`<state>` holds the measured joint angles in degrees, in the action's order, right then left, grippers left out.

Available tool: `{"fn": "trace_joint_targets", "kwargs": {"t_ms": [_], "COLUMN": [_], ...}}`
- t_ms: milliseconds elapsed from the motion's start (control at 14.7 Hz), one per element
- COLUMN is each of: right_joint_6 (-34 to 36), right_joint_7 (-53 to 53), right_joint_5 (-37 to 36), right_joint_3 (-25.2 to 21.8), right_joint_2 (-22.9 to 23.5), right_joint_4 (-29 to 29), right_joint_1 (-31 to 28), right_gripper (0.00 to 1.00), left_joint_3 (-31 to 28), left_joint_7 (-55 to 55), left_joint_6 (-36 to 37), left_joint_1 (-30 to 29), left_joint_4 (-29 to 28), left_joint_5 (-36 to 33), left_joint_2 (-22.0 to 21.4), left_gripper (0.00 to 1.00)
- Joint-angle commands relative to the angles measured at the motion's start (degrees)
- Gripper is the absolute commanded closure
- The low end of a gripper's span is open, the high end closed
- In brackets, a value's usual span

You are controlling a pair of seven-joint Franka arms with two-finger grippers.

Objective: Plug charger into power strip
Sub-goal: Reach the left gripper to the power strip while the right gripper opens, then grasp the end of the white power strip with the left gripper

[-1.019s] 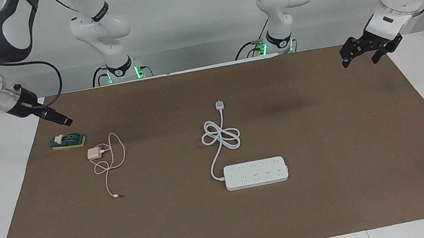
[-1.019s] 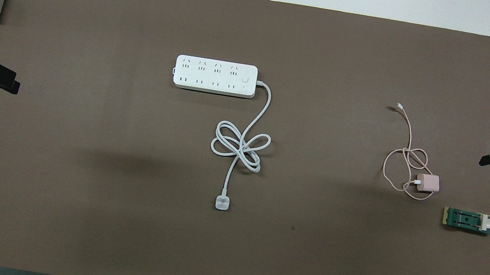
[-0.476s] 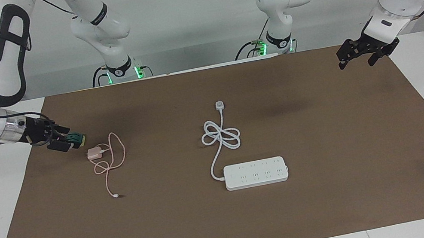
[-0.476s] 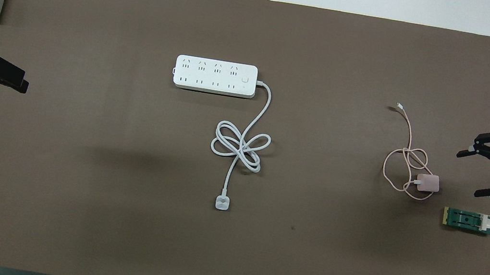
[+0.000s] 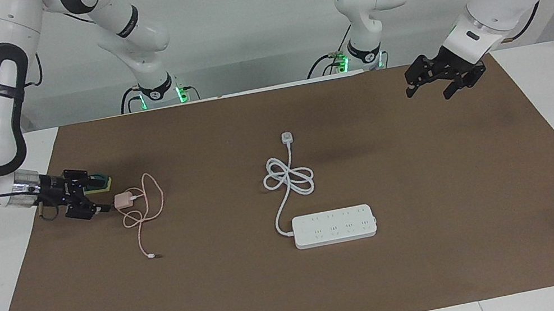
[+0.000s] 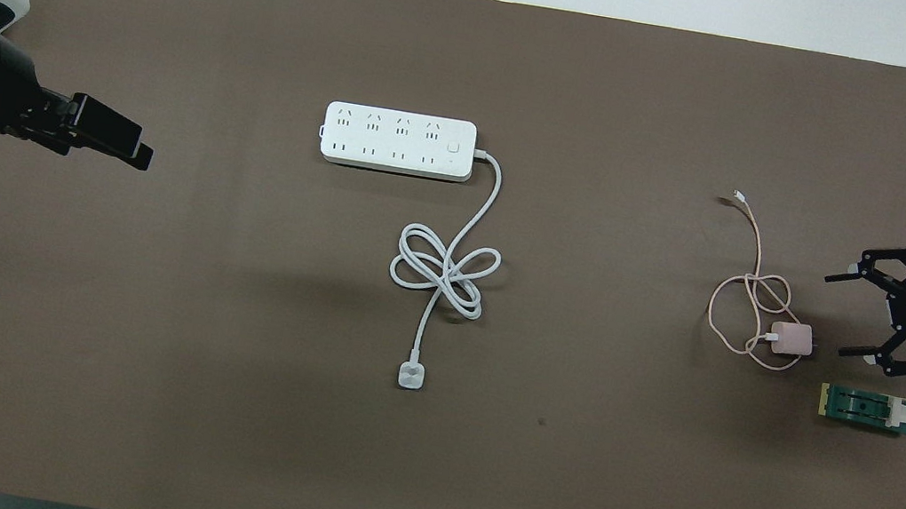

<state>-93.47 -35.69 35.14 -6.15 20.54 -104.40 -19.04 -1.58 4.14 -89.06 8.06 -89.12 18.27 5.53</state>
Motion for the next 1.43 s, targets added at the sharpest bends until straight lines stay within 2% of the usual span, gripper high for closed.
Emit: {"fn": "trace_joint_targets", "kwargs": {"t_ms": [0,272,476,883,1087,1223,1359], "right_joint_6": [0.3,1.18,2.32,0.84,0.04,-1.89,-2.42], "right_joint_7": [-2.01,-2.89,-2.89,0.88,3.07,4.48,4.58], "right_joint_5": [1.95,2.3,2.3,2.3,2.22,2.22,2.22], "right_joint_3": [0.18,0.18,0.18,0.09,-0.09,-0.09,-0.09], "right_joint_2": [2.04,4.06,4.86,4.59,4.51,4.42,4.59], "right_joint_4": [0.16,-0.28,-0.8,-3.53,-4.58,-5.46,-5.47], "right_joint_1": [-0.74,-1.44,-1.27,-1.61,-1.97,-1.88,-1.88], "right_gripper": [0.0,0.0,0.0,0.0,0.0,0.0,0.0], "left_joint_3": [-0.62,-0.62,-0.62,-0.62,-0.62,-0.62,-0.53], "left_joint_7": [-0.01,0.26,1.39,15.88,17.39,23.51,29.5], "left_joint_6": [1.44,1.17,0.82,0.47,0.03,0.73,1.26], "left_joint_1": [-0.06,-0.67,-0.59,-0.94,0.02,0.38,0.99], "left_joint_4": [3.07,3.08,2.99,2.81,2.72,2.29,-1.56], "left_joint_5": [8.95,26.6,37.33,59.31,61.88,65.04,66.02], "left_joint_2": [4.04,8.26,11.43,21.27,22.42,24.0,23.39], "left_gripper": [0.0,0.0,0.0,0.0,0.0,0.0,0.0]}}
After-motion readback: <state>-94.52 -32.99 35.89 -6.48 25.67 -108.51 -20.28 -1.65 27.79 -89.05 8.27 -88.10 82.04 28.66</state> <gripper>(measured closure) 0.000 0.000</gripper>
